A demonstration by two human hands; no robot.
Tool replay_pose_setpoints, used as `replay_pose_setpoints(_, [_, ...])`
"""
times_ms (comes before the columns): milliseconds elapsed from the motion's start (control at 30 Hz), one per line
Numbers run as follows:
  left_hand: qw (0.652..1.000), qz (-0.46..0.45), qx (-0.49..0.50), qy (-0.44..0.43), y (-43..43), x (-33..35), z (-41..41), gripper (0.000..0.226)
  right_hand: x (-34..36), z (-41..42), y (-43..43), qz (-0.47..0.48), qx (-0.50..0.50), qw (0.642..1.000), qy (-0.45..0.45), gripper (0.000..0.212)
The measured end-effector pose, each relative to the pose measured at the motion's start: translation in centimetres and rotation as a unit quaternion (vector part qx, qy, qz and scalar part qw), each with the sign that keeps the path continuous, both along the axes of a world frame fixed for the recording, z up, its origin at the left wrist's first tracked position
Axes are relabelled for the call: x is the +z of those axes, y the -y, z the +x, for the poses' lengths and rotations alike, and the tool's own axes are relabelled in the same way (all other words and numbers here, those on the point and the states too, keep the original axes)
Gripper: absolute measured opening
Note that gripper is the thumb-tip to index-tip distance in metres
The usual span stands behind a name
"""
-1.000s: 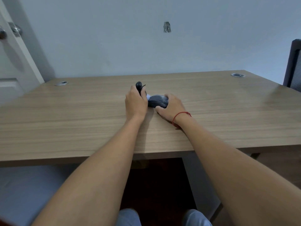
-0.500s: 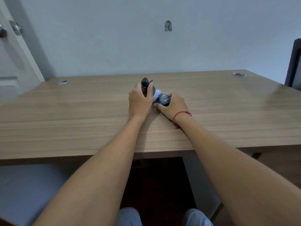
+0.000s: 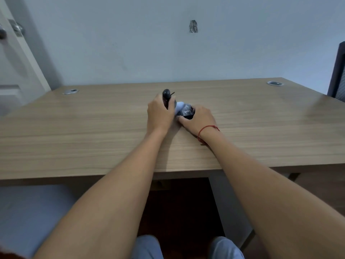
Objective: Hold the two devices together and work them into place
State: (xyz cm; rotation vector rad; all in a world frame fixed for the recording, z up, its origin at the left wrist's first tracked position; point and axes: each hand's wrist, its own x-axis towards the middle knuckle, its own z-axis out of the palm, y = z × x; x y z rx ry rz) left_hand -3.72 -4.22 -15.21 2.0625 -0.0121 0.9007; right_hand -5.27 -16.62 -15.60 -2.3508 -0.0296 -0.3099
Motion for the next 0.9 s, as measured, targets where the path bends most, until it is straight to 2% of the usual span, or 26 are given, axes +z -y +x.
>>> replay_pose_setpoints(100, [0.999,0.022,0.034,-0.015,-0.2,-0.1,0.1,0.03,0.0,0.0,-0.1,0.0,-0.007,1.0,0.0,0.045])
replay_pose_setpoints(233, [0.999,-0.015,-0.024,0.032,0.3,0.3,-0.3,0.031,0.0,0.0,0.1,-0.002,-0.012,1.0,-0.001,0.042])
replay_pose_setpoints(400, [0.998,0.01,0.038,-0.043,-0.4,0.0,0.4,0.029,0.1,0.0,0.0,-0.003,-0.007,1.0,0.005,0.047])
replay_pose_setpoints(533, [0.998,-0.035,0.047,-0.026,-0.3,0.0,0.5,0.027,0.0,0.4,0.1,0.059,-0.006,0.998,-0.003,0.04])
replay_pose_setpoints(700, [0.995,-0.072,0.047,-0.05,-0.6,0.0,1.0,0.03,-0.1,0.7,0.0,-0.004,0.004,1.0,-0.02,0.045])
replay_pose_setpoints(900, [0.992,-0.116,0.022,-0.035,-0.4,0.3,0.5,0.029,-0.3,1.1,0.0,0.006,-0.011,1.0,-0.02,0.043])
